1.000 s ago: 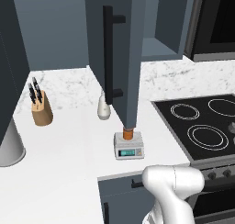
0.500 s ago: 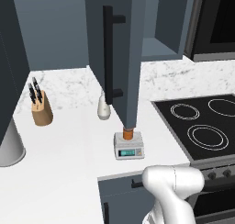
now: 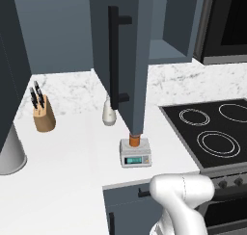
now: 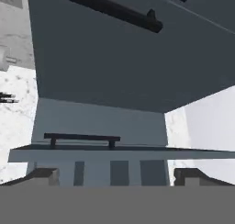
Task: Pick the jam and place it on the digital scale for weighing, and close the cabinet.
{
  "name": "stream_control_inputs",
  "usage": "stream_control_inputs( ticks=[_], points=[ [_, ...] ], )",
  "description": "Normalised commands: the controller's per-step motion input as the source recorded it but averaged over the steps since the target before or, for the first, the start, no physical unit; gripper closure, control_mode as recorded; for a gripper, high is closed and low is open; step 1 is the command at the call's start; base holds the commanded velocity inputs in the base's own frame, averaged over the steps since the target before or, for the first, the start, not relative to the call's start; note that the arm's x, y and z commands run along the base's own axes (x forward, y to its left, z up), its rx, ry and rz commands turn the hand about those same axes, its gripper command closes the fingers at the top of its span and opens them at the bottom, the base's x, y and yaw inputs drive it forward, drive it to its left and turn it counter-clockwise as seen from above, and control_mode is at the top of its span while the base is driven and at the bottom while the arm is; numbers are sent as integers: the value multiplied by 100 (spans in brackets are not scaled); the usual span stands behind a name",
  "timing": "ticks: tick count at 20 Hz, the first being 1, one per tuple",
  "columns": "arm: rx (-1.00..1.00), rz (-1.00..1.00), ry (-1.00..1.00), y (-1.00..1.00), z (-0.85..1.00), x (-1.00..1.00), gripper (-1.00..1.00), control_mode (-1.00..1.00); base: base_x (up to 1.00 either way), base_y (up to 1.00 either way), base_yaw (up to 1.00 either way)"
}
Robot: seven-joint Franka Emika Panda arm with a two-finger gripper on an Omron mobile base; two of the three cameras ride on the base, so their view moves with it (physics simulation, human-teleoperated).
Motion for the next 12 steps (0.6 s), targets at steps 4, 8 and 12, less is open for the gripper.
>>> stream_control_inputs(
  ticks=[4,8,12],
  points=[
    [44,-1,7,8,-77,53,-100,-100,0,0,0],
    [8,0,3,0,-38,93,-100,-100,0,0,0],
    [0,0,1,4,-21,87,-100,-100,0,0,0]
  ],
)
